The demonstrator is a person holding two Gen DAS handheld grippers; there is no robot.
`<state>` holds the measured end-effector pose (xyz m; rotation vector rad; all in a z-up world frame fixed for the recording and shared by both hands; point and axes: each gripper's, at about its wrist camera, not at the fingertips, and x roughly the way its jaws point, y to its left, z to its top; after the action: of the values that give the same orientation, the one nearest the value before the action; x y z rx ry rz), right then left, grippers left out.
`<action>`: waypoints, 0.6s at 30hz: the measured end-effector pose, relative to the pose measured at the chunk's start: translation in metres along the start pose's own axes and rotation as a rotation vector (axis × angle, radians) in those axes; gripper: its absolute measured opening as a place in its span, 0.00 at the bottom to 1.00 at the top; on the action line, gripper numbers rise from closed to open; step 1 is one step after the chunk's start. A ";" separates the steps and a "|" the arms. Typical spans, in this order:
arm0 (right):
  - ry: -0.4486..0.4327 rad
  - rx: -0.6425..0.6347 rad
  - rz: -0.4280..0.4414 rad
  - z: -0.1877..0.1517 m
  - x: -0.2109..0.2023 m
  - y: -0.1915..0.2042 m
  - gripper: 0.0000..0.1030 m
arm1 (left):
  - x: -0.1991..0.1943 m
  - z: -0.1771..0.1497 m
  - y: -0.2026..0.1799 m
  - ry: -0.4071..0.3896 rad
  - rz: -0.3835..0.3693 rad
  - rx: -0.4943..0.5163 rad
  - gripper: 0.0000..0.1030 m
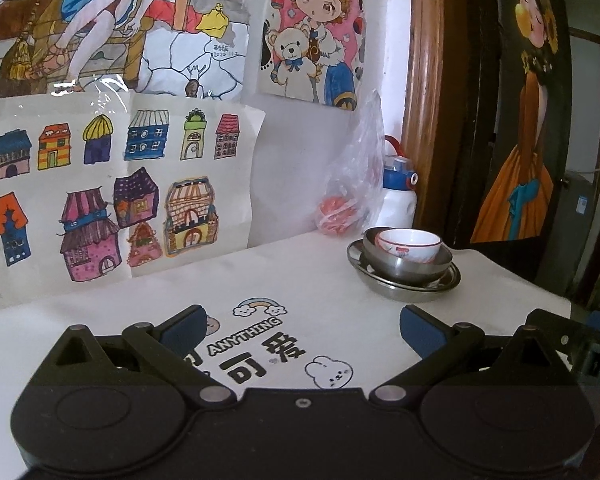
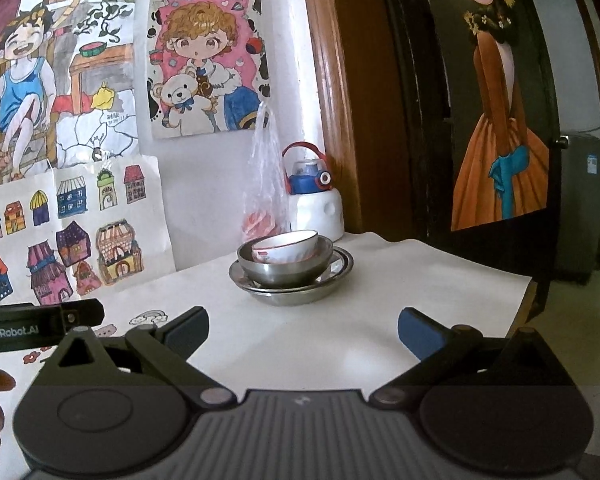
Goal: Organize plates and bowls
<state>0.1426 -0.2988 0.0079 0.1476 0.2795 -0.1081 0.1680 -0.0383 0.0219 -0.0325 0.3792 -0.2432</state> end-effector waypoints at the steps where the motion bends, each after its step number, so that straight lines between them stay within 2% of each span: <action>1: 0.001 -0.001 0.001 0.000 0.000 0.000 1.00 | 0.000 -0.001 0.001 0.000 0.001 0.001 0.99; 18: 0.016 0.006 0.008 0.000 0.004 0.001 1.00 | 0.003 -0.003 0.004 0.029 0.000 0.013 0.99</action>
<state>0.1464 -0.2984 0.0068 0.1551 0.2943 -0.1000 0.1705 -0.0346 0.0182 -0.0165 0.4066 -0.2459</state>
